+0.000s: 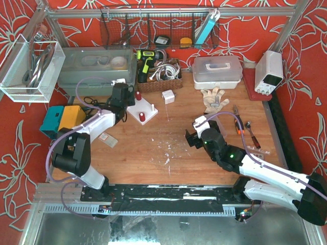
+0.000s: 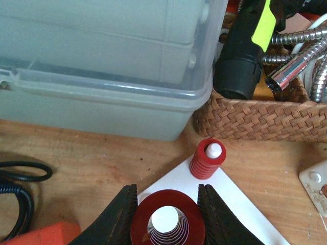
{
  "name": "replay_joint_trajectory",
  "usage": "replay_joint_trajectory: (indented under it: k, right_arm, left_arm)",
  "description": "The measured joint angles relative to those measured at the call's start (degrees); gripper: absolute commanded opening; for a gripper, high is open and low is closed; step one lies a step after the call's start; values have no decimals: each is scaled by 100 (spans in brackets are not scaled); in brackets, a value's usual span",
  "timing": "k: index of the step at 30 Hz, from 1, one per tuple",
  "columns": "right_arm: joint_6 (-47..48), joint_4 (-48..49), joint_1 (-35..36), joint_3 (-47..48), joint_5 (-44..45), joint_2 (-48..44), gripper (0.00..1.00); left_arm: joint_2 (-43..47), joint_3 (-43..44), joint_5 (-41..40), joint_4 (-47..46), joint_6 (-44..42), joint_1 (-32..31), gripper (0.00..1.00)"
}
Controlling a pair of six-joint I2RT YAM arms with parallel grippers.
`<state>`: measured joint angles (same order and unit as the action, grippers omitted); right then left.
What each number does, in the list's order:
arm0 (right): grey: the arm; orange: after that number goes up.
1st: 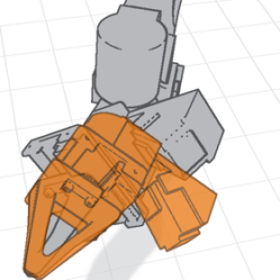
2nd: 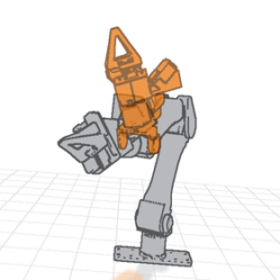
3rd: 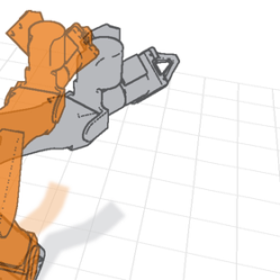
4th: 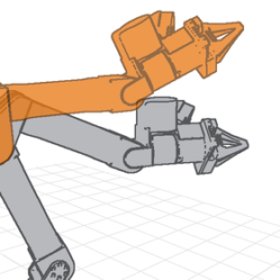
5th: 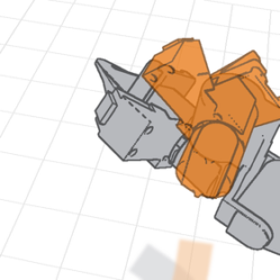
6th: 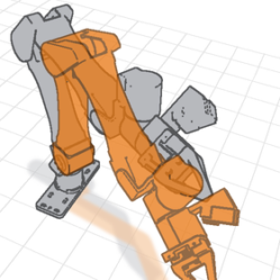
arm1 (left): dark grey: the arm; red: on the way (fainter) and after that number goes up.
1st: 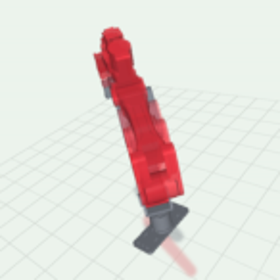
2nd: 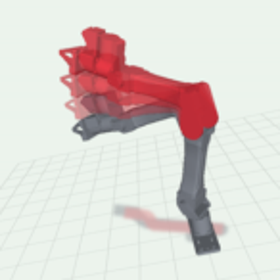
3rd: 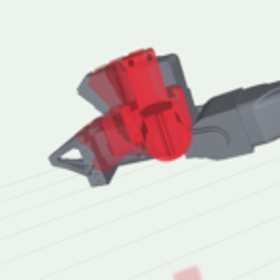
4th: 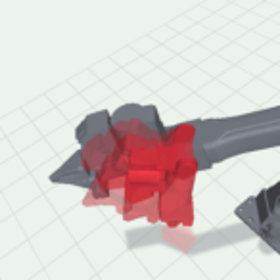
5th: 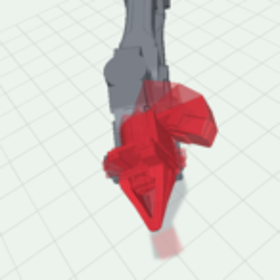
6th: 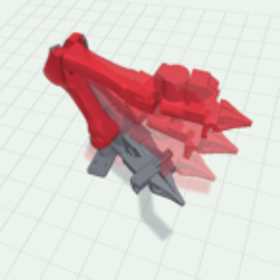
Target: Install the large spring
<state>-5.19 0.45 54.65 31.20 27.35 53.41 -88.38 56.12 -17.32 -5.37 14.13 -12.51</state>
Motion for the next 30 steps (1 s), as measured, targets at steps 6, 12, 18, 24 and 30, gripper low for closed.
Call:
replay_joint_trajectory:
  k: [6, 12, 18, 24, 30]
  right_arm:
    - [15, 2, -2, 2, 72, -2, 99]
    - [22, 9, -26, 2, 96, 20, 99]
    - [22, 61, -28, 13, 94, 160, 99]
    - [28, 87, -37, 76, 92, 286, 99]
    - [39, 98, -39, 76, 92, 282, 99]
  left_arm:
    - [-337, 310, 92, 22, -48, 138, 0]
    - [-573, 448, 155, 81, -87, 243, 0]
    - [-680, 448, 221, 190, -127, 299, 0]
    - [-907, 496, 258, 197, -142, 352, 2]
    - [-1255, 640, 337, 293, -173, 358, 29]
